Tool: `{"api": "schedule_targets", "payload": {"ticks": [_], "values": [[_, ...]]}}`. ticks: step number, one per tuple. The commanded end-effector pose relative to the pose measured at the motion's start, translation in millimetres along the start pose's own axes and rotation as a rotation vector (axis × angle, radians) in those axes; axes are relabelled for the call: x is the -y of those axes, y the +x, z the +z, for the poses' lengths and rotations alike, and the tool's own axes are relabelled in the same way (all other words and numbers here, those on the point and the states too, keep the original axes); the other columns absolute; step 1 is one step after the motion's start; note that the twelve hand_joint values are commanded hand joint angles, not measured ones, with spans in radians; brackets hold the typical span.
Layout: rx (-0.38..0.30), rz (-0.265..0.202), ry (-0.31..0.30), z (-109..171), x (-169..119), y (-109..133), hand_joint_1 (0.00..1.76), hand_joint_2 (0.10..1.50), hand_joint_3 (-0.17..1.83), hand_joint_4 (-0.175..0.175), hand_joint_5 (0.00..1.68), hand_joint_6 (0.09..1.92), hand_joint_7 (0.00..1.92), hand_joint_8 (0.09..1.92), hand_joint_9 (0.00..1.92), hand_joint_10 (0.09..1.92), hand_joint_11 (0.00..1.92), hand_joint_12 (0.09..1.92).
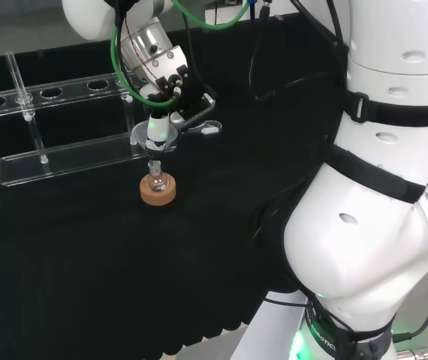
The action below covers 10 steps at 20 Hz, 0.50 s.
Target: Place the funnel on the round-bottom flask.
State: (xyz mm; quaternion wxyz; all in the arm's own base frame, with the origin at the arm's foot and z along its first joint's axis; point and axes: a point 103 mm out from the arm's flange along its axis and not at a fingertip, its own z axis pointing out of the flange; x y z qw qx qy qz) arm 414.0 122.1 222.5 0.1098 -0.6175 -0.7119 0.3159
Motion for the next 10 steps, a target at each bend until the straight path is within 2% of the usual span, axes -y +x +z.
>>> {"api": "schedule_targets", "payload": {"ticks": [1, 5, 10], "values": [[-0.005, -0.002, 0.015, 1.7, -1.4, 1.6, 0.92, 0.74, 0.54, 0.015, 0.91, 0.61, 0.69, 0.69, 1.13, 0.21, 0.80, 1.07], [-0.015, -0.034, 0.044, 5.5, -3.9, 3.6, 0.87, 0.69, 0.55, -0.006, 0.74, 0.72, 0.62, 0.72, 1.03, 0.26, 0.73, 1.13], [-0.022, -0.044, 0.045, 7.4, -3.9, 4.1, 0.81, 0.66, 0.53, -0.026, 0.52, 0.71, 0.50, 0.74, 0.86, 0.41, 0.62, 1.20]]}}
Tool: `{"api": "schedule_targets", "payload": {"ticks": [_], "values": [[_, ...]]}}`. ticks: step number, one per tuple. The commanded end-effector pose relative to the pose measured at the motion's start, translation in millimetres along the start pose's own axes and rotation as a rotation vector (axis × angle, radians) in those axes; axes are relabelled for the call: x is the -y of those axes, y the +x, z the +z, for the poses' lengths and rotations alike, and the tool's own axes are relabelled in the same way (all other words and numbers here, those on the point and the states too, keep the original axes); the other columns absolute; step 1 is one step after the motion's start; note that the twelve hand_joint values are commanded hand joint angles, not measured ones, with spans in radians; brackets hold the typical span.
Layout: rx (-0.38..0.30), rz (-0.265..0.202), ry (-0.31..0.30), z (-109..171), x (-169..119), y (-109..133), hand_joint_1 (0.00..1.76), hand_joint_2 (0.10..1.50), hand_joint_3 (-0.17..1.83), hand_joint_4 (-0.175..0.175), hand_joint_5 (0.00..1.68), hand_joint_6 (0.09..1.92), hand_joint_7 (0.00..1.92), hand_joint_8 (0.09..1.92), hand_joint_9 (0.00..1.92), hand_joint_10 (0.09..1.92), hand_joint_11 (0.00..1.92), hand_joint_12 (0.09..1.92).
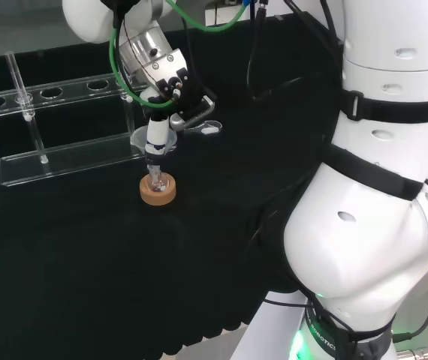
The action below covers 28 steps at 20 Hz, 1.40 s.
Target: Place the funnel on the round-bottom flask.
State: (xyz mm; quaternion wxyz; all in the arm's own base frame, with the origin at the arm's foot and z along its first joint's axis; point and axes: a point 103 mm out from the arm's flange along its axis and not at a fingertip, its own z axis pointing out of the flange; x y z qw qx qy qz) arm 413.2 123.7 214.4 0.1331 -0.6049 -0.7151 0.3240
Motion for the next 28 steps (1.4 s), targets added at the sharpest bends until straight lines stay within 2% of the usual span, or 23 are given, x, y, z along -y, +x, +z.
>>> {"api": "schedule_targets", "payload": {"ticks": [1, 10, 23, 28], "values": [[-0.009, -0.012, 0.005, 0.8, 0.5, 0.9, 0.81, 0.65, 0.53, -0.029, 0.49, 0.69, 0.49, 0.74, 0.84, 0.43, 0.61, 1.21], [-0.022, -0.010, -0.009, -0.4, 3.3, -1.6, 0.78, 0.65, 0.51, -0.034, 0.42, 0.57, 0.39, 0.73, 0.71, 0.53, 0.53, 1.26], [0.017, 0.001, 0.022, -1.0, 3.0, 6.0, 0.77, 0.65, 0.49, -0.037, 0.38, 0.46, 0.31, 0.71, 0.64, 0.58, 0.47, 1.28], [0.004, -0.003, 0.028, 0.0, 3.2, 1.9, 0.77, 0.65, 0.49, -0.044, 0.33, 0.34, 0.23, 0.71, 0.59, 0.61, 0.42, 1.30]]}}
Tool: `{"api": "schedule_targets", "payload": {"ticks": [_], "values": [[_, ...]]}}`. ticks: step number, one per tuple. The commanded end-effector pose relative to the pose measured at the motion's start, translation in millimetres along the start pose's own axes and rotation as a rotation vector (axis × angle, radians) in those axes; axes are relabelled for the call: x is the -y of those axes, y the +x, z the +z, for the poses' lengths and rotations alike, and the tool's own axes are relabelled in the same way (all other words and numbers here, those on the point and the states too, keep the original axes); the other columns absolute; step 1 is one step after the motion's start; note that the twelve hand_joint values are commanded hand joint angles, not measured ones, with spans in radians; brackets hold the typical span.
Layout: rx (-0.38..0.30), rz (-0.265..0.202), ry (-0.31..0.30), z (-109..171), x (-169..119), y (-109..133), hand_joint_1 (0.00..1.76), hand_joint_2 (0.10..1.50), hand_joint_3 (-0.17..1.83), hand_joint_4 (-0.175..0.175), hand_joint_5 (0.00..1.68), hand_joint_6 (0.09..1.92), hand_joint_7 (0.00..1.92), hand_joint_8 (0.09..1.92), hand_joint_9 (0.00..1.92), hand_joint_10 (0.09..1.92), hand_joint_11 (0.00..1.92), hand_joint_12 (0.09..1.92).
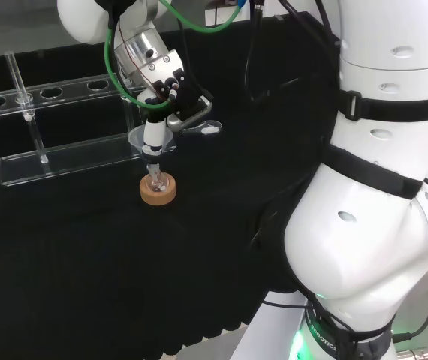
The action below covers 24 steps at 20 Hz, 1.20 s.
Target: Place the funnel on the round-bottom flask.
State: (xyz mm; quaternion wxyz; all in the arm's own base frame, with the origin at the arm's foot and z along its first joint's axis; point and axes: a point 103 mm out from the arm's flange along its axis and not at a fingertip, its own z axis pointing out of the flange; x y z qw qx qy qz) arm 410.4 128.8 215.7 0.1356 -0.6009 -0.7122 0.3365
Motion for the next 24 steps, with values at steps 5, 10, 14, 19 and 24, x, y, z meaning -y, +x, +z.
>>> {"api": "schedule_targets", "payload": {"ticks": [5, 10, 14, 19, 24], "values": [[0.013, 0.008, 0.015, 0, 0, -2, 0.76, 0.64, 0.47, -0.048, 0.29, 0.20, 0.14, 0.71, 0.52, 0.65, 0.37, 1.32], [0.009, 0.001, 0.024, 2, -1, -3, 0.76, 0.63, 0.47, -0.046, 0.29, 0.15, 0.10, 0.69, 0.49, 0.66, 0.36, 1.33], [0.002, -0.016, 0.029, 3, 0, -3, 0.76, 0.63, 0.46, -0.046, 0.29, 0.10, 0.08, 0.69, 0.47, 0.67, 0.34, 1.34], [0.007, -0.058, 0.010, 3, 3, 0, 0.67, 0.60, 0.39, -0.041, 0.20, 0.09, 0.00, 0.55, 0.35, 0.70, 0.27, 1.36], [0.003, -0.104, -0.088, -3, 13, 2, 0.55, 0.60, 0.24, -0.028, 0.11, 0.09, 0.00, 0.30, 0.16, 0.76, 0.17, 1.41]]}}
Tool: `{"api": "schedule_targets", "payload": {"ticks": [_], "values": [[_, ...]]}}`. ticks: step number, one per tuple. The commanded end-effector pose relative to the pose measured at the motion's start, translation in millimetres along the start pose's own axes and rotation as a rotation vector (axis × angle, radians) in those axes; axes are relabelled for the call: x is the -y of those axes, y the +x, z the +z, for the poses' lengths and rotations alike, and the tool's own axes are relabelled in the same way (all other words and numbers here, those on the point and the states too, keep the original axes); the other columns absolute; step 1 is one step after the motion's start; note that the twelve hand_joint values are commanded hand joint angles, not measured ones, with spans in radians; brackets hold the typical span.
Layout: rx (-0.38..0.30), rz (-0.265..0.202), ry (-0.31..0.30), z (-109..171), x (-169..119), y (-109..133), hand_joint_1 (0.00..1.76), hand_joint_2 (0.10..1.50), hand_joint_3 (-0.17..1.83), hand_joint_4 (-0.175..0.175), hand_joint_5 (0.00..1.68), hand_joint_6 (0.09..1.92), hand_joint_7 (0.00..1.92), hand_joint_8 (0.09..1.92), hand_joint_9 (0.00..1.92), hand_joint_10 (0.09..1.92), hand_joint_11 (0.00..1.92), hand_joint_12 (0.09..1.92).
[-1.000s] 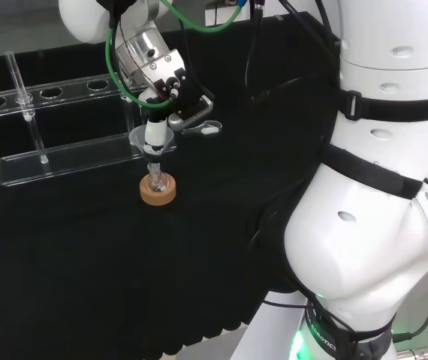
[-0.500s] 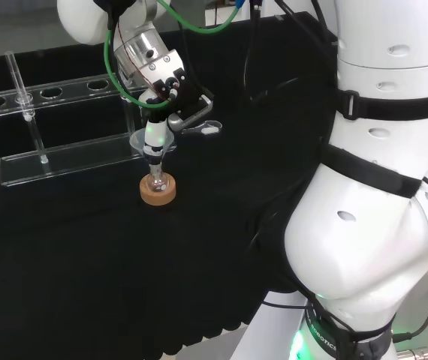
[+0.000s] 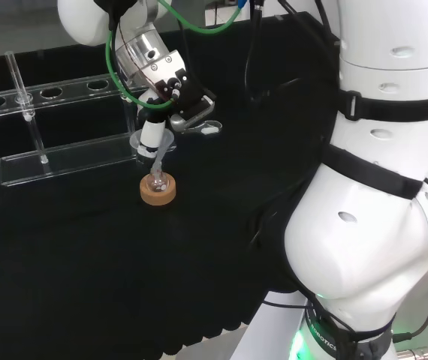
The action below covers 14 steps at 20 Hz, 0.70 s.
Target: Place the funnel on the round-bottom flask.
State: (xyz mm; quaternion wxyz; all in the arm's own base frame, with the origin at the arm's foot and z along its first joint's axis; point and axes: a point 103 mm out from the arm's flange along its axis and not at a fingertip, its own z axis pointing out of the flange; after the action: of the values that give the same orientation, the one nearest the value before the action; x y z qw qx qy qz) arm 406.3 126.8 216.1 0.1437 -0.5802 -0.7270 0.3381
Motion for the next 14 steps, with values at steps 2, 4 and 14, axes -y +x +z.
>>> {"api": "schedule_targets", "payload": {"ticks": [2, 4, 14], "values": [[-0.008, -0.062, -0.123, -9, 15, 1, 0.53, 0.61, 0.20, -0.025, 0.09, 0.09, 0.00, 0.23, 0.11, 0.77, 0.14, 1.42], [-0.012, -0.066, -0.161, -13, 21, -2, 0.51, 0.61, 0.18, -0.023, 0.08, 0.09, 0.00, 0.20, 0.10, 0.78, 0.13, 1.43], [-0.081, -0.041, -0.301, -24, 51, -47, 0.58, 0.67, 0.12, -0.032, 0.18, 0.09, 0.00, 0.49, 0.21, 0.72, 0.16, 1.41]]}}
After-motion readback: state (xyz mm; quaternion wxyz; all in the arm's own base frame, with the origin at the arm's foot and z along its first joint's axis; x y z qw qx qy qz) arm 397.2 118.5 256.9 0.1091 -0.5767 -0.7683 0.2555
